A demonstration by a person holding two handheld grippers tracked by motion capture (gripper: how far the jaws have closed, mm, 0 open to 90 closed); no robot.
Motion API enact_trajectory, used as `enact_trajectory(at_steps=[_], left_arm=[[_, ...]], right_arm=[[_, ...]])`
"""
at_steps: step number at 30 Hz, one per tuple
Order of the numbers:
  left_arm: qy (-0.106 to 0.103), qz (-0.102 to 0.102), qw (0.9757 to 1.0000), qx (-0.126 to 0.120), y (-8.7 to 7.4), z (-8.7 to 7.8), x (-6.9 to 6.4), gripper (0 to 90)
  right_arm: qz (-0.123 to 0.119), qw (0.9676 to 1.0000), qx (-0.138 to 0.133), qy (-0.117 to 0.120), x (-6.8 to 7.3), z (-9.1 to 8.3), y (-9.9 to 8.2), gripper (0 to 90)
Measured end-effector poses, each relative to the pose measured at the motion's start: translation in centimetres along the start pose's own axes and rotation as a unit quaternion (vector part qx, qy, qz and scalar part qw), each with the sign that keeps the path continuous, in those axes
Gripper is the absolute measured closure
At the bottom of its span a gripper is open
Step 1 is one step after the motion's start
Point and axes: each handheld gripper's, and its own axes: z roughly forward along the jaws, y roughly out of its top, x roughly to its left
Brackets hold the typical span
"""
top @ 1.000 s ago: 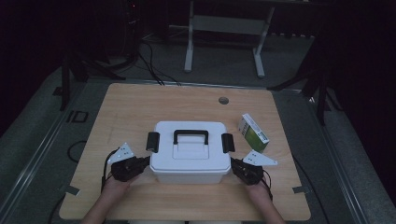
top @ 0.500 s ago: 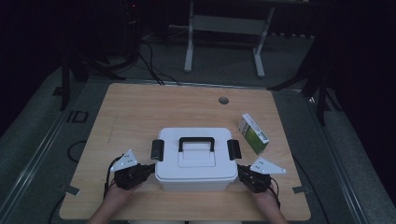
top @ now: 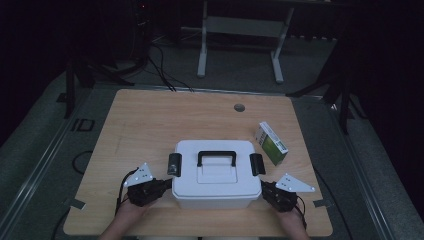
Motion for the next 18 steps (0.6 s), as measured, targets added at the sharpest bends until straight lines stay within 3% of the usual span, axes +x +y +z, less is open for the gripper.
enact_trajectory(at_steps=[18], left_arm=[[0.004, 0.003, 1.0, -0.006, -0.28, -0.09, 0.14, 90.0]], right_arm=[[0.006, 0.9999, -0.005, 0.008, -0.04, -0.03, -0.21, 90.0]])
